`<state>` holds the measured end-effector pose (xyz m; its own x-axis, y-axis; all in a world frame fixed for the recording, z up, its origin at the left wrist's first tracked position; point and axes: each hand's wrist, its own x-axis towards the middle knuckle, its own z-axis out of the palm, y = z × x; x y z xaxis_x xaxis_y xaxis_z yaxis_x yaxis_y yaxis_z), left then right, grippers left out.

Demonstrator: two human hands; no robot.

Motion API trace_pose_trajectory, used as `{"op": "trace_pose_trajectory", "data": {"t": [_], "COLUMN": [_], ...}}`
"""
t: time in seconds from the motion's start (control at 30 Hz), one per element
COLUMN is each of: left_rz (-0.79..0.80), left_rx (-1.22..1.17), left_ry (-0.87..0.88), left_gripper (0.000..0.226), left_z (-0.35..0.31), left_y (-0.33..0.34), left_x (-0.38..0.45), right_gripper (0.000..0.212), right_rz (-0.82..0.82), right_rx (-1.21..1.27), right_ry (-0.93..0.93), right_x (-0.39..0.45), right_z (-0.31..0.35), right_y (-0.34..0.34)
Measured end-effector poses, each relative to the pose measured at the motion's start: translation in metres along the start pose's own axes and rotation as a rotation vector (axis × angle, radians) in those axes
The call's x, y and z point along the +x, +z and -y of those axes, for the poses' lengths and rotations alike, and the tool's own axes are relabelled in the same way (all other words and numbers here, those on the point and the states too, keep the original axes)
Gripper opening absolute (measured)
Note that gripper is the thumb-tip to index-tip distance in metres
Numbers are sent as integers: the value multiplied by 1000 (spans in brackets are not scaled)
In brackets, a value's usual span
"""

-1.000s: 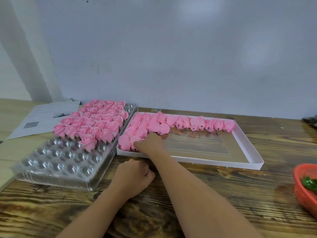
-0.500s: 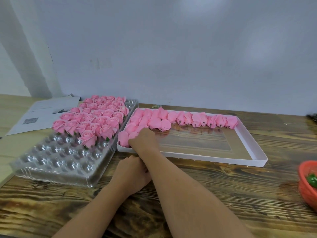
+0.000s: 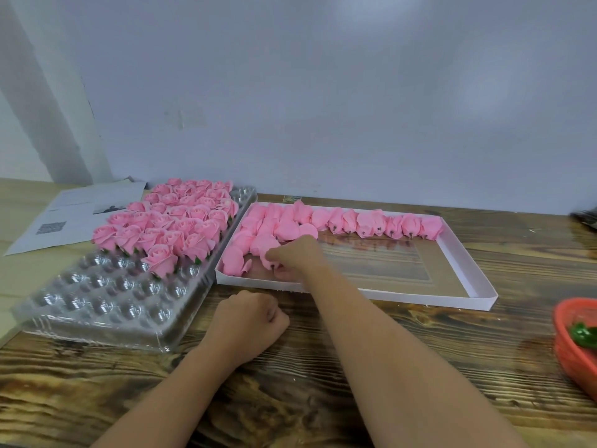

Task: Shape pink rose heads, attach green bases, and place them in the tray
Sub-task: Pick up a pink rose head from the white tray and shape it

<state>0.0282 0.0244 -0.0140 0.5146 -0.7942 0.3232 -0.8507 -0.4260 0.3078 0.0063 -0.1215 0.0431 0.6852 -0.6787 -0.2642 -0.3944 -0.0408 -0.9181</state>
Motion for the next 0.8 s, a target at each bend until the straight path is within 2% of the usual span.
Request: {"op": "trace_pose_trajectory", "data": {"t": [0.1, 0.2, 0.3, 0.43, 0.53, 0.6, 0.7, 0.8], "left_rz": [-5, 15, 3, -81, -121, -25, 253, 364], "left_rx": [-15, -39, -86, -230, -448, -596, -877, -1068], "left_ry": [4, -3, 2, -39, -75, -128, -280, -272], "left_gripper": [50, 49, 50, 48, 44, 38, 16, 25], "left_z": [-1, 0, 1, -4, -18, -37, -70, -96], "left_y": [-1, -2, -4, -7, -16, -24, -25, -15], "left_x": [-1, 0, -1, -2, 2, 10, 22, 31], "right_gripper": [31, 18, 17, 14, 7, 11, 19, 22], "right_rz": [111, 142, 146, 96, 1, -43, -101, -106], "right_rx": [198, 265, 334, 404, 409, 415, 390, 420], "right_ry": [77, 66, 48, -32, -108, -140, -222, -355], "right_x": [-6, -11, -20, -42, -59, -70, -83, -91], "right_z": [-2, -5, -11, -32, -51, -61, -70, -74], "right_y": [-16, -34, -56, -86, -101, -107, -109, -106]}}
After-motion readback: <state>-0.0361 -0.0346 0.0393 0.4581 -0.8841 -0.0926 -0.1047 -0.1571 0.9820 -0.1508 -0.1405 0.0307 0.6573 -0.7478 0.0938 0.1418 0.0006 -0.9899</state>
